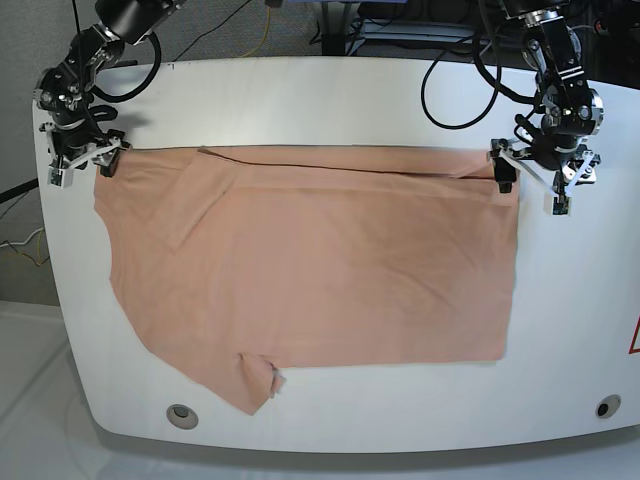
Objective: Fold the T-shirt properly
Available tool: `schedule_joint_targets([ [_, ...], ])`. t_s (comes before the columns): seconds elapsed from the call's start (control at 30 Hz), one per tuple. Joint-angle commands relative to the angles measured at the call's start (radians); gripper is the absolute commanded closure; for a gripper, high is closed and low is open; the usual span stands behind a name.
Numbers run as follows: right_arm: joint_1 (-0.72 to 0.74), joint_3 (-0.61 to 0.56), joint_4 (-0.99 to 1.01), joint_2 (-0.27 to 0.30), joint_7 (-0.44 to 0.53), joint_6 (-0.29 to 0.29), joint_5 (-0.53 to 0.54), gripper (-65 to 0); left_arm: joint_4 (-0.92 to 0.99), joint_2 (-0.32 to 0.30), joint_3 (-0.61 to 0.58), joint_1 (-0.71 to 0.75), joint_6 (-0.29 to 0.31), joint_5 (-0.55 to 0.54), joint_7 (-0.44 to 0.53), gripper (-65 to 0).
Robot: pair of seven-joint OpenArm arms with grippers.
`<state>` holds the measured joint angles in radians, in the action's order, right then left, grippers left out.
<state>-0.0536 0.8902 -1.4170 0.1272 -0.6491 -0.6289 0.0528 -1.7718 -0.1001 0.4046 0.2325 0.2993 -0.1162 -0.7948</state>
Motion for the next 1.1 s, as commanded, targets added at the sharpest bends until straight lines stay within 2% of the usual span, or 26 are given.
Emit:
schedule_joint_targets([
  [0.0, 0.004, 0.001, -0.005, 0.009, -0.016, -0.003, -0.008, -17.5, -0.021, -0.01, 0.001, -0.009, 0.001, -0.004, 0.019, -53.2],
  [0.07, 0.004, 0.001, -0.005, 0.007, -0.016, -0.003, -0.008, -8.3, -0.021, -0.01, 0.001, -0.009, 0.001, -0.004, 0.019, -53.2],
  [0.13, 0.004, 0.001, -0.005, 0.007, -0.016, -0.003, -0.008, -3.0, -0.021, -0.01, 0.001, -0.009, 0.001, -0.004, 0.019, -53.2],
  [0.17, 0.004, 0.001, -0.005, 0.007, -0.018, -0.003, -0.008, -2.6, -0.021, -0.01, 0.001, -0.009, 0.001, -0.004, 0.019, -53.2],
  [0.37, 0.004, 0.001, -0.005, 0.007, -0.018, -0.003, -0.008, -6.2, -0.021, -0.01, 0.001, -0.009, 0.001, -0.004, 0.019, -53.2],
  [0.6, 0.004, 0.001, -0.005, 0.007, -0.018, -0.003, -0.008, -6.0, -0.021, -0.003, -0.002, -0.009, 0.004, -0.01, 0.016, -53.2],
  [0.8, 0.002, -0.024, -0.005, 0.007, -0.018, -0.003, -0.006, -6.3, -0.023, 0.033, -0.002, -0.008, 0.005, -0.012, 0.01, -53.2],
  [1.07, 0.001, -0.047, -0.005, 0.007, -0.018, -0.003, -0.006, -6.3, -0.024, 0.049, -0.003, -0.011, 0.007, -0.038, -0.047, -53.2],
])
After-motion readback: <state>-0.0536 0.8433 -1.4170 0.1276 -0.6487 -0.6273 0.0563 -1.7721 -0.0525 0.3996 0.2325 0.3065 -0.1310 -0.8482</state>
